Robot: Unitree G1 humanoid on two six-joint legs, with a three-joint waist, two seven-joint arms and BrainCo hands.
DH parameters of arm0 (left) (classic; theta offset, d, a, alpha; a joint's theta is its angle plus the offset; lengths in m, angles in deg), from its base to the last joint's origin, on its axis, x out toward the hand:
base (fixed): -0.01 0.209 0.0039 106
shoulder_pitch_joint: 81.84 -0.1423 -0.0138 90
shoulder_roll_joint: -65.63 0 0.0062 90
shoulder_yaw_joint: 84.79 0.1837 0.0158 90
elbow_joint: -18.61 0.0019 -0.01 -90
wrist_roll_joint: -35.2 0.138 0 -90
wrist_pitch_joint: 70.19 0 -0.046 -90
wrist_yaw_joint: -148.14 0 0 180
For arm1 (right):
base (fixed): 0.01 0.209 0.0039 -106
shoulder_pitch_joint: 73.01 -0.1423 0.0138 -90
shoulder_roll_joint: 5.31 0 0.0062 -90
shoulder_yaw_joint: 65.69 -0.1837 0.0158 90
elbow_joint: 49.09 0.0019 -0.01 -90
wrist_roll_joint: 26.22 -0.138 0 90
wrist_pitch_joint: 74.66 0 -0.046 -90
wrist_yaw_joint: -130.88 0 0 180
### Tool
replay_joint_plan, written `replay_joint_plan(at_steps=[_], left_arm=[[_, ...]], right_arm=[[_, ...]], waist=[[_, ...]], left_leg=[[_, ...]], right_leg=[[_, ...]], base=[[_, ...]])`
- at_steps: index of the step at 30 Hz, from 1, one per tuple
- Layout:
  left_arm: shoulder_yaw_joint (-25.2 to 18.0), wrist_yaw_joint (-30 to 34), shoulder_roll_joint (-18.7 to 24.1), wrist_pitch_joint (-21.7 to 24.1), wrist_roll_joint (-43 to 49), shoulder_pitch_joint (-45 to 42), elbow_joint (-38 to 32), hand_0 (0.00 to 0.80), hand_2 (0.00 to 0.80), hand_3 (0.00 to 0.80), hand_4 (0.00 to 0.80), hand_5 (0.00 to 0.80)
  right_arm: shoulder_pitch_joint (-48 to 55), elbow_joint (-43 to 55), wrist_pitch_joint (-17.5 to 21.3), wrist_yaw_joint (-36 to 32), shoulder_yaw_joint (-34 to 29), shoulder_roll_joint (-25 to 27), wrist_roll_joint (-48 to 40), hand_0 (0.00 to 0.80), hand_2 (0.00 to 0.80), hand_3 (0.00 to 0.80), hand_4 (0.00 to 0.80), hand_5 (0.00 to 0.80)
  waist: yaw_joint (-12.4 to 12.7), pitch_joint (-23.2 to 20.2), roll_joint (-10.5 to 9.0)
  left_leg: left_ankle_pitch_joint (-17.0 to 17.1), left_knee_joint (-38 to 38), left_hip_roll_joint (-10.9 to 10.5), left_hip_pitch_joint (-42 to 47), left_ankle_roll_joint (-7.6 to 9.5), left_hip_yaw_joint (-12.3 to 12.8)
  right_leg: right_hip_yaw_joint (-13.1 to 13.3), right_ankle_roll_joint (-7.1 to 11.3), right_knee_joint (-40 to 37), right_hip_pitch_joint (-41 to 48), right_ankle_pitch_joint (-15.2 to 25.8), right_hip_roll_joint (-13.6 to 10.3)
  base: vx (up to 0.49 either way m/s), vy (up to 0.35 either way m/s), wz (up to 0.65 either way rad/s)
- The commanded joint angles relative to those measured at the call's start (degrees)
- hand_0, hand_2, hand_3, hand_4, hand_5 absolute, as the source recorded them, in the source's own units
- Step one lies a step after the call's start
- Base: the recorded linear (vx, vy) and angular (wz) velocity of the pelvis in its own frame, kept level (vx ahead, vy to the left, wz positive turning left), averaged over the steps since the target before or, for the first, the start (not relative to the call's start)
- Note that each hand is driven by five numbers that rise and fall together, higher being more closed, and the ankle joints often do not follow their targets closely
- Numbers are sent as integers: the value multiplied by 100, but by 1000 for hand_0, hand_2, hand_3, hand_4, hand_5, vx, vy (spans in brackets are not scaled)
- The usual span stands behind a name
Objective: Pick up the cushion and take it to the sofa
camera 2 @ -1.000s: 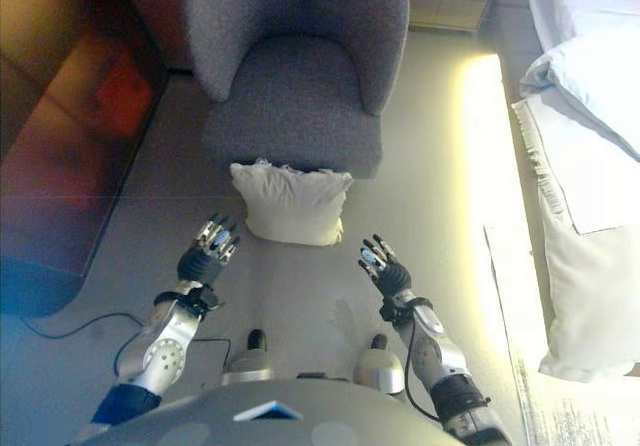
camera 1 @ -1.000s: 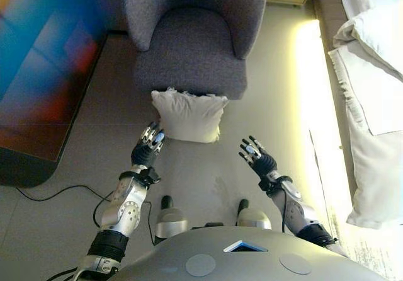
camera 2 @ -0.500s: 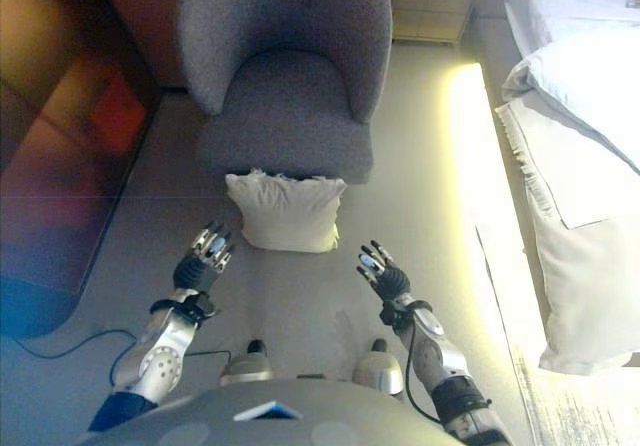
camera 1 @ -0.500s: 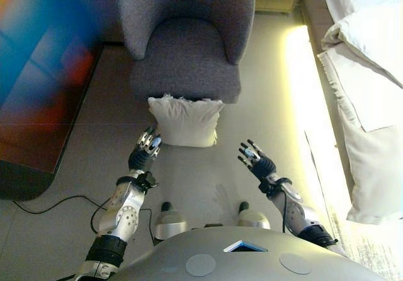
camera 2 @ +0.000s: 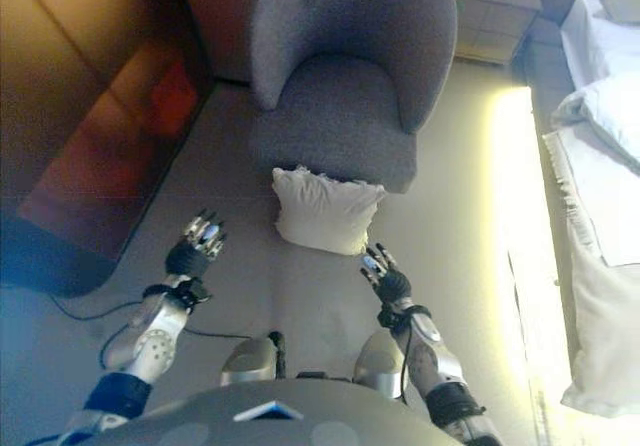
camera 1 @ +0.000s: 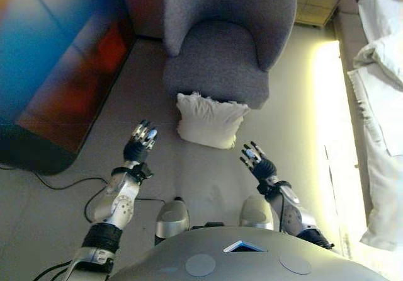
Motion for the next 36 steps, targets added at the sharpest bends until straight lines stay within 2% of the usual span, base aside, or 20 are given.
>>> replay_joint_plan(at_steps=[1, 4, 6, 8, 9, 11, 12, 13, 14, 15, 17, 18, 19, 21, 23, 25, 28, 30, 33, 36], left_arm=[[112, 209, 52, 184, 97, 50, -683, 0, 0, 0, 0, 0], [282, 195, 57, 256, 162, 56, -677, 0, 0, 0, 0, 0], [366, 212, 50, 287, 187, 45, -636, 0, 0, 0, 0, 0], [386, 226, -5, 267, 198, 26, -589, 0, 0, 0, 0, 0], [364, 205, -73, 201, 221, -17, -594, 0, 0, 0, 0, 0], [299, 176, -192, 154, 250, -163, -656, 0, 0, 0, 0, 0], [255, 125, -238, 138, 292, -250, -731, 0, 0, 0, 0, 0], [236, 83, -251, 140, 312, -286, -762, 0, 0, 0, 0, 0], [166, 3, -277, 144, 296, -322, -806, 0, 0, 0, 0, 0], [125, -59, -303, 188, 233, -317, -878, 0, 0, 0, 0, 0], [129, -186, -339, 207, 201, -269, -993, 0, 0, 0, 0, 0], [139, -202, -347, 221, 189, -251, -1022, 0, 0, 0, 0, 0], [136, -185, -341, 242, 184, -231, -1026, 0, 0, 0, 0, 0], [136, -193, -322, 209, 136, -185, -1088, 0, 0, 0, 0, 0], [97, -128, -254, 154, 55, -112, -1072, 0, 0, 0, 0, 0], [113, -74, -230, 65, -43, -27, -1043, 0, 0, 0, 0, 0], [163, -56, -295, 21, -93, 6, -1042, 0, 0, 0, 0, 0], [191, -98, -350, 81, -61, -59, -1072, 0, 0, 0, 0, 0], [150, -61, -383, 148, -61, -164, -1078, 0, 0, 0, 0, 0], [121, 60, -412, 165, -20, -240, -1054, 0, 0, 0, 0, 0]], right_arm=[[-192, 276, 275, 75, -58, 146, -332, 0, 0, 0, 0, 0], [-221, 304, 141, 57, -111, 277, -431, 0, 0, 0, 0, 0], [-89, 318, 123, 26, -173, 327, -479, 0, 0, 0, 0, 0], [57, 229, 150, -104, -267, 340, -468, 0, 0, 0, 0, 0], [72, 150, 140, -91, -305, 330, -454, 0, 0, 0, 0, 0], [87, 170, 62, -105, -340, 323, -384, 0, 0, 0, 0, 0], [89, 250, 23, -95, -303, 334, -387, 0, 0, 0, 0, 0], [85, 283, -2, -94, -291, 347, -392, 0, 0, 0, 0, 0], [36, 293, -66, -149, -276, 346, -314, 0, 0, 0, 0, 0], [-60, 282, -93, -266, -219, 410, -259, 0, 0, 0, 0, 0], [-232, 174, -38, -335, -130, 480, -244, 0, 0, 0, 0, 0], [-310, 101, 22, -359, -88, 477, -278, 0, 0, 0, 0, 0], [-388, 50, 90, -354, -38, 481, -353, 0, 0, 0, 0, 0], [-445, 75, 131, -327, -7, 469, -406, 0, 0, 0, 0, 0], [-419, 140, 92, -289, -50, 443, -409, 0, 0, 0, 0, 0], [-303, 273, 77, -236, -108, 438, -361, 0, 0, 0, 0, 0], [-108, 451, 133, -294, -117, 463, -345, 0, 0, 0, 0, 0], [-37, 522, 99, -350, -112, 500, -319, 0, 0, 0, 0, 0], [34, 519, 36, -451, -146, 537, -271, 0, 0, 0, 0, 0], [39, 438, 73, -498, -142, 500, -257, 0, 0, 0, 0, 0]], waist=[[-353, 106, -434], [-618, 84, -552], [-785, 23, -482], [-886, -95, -412], [-906, -158, -382], [-929, -306, -278], [-972, -394, -198], [-982, -427, -159], [-975, -505, -95], [-875, -530, -99], [-633, -469, -290], [-540, -424, -352], [-413, -350, -387], [-265, -253, -410], [-229, -245, -298], [-191, -194, -128], [-62, -141, 51], [81, -109, 87], [193, -127, 134], [294, -161, 190]], left_leg=[[-966, 213, -652, 732, 155, 330], [-1290, 145, -789, 1230, 216, 199], [-1382, 129, -727, 1536, 245, 48], [-1347, 148, -692, 1691, 268, -101], [-1219, 227, -631, 1805, 223, -121], [-697, 388, -366, 1945, -32, 22], [-235, 659, -72, 1992, -240, 227], [-92, 755, 44, 2013, -321, 304], [565, 1310, 292, 2010, -576, 446], [975, 2202, 387, 1717, -715, 440], [927, 3635, 198, 735, -568, 266], [838, 3920, 162, 394, -489, 258], [755, 4080, 249, -26, -408, 256], [653, 3619, 367, -442, -283, 247], [861, 2317, 581, -577, -270, 342], [1140, 1058, 797, -645, -407, 340], [1475, -504, 907, -807, -646, 274], [1625, -1264, 869, -923, -690, 182], [1655, -1395, 812, -1093, -681, 158], [1706, -1419, 853, -1243, -700, 345]], right_leg=[[-47, 433, -1781, -288, 1387, 50], [-336, 493, -2757, -736, 1768, 429], [-365, 444, -3013, -960, 1953, 671], [-308, 341, -3017, -959, 1918, 831], [-335, 277, -2811, -931, 1880, 826], [-414, 118, -2311, -844, 1653, 847], [-412, -31, -2038, -803, 1411, 899], [-445, -89, -1957, -779, 1314, 931], [-634, -284, -1862, -656, 1088, 1013], [-658, -505, -1888, -389, 869, 1122], [-444, -717, -2051, 132, 694, 1128], [-367, -749, -2085, 300, 646, 1110], [-271, -769, -2098, 511, 566, 1111], [-68, -750, -2139, 807, 420, 1110], [-8, -688, -2112, 901, 230, 1156], [174, -573, -2145, 1068, 44, 1262], [326, -370, -2224, 1373, -187, 1322], [523, -289, -2215, 1681, -408, 1304], [651, -265, -2155, 1956, -697, 1287], [552, -226, -2062, 2204, -972, 1203]], base=[[512, -112, -7], [549, 0, 24], [595, -4, 66], [564, -71, 35], [496, -94, 60], [442, -99, 27], [366, -108, -10], [394, -166, 7], [418, -239, 17], [466, -292, 14], [397, -206, -40], [339, -68, -112], [329, 15, -100], [315, 122, -48], [288, 219, -42], [311, 264, -26], [373, 223, -9], [477, 145, -9], [358, 88, -44], [406, 113, -36]])
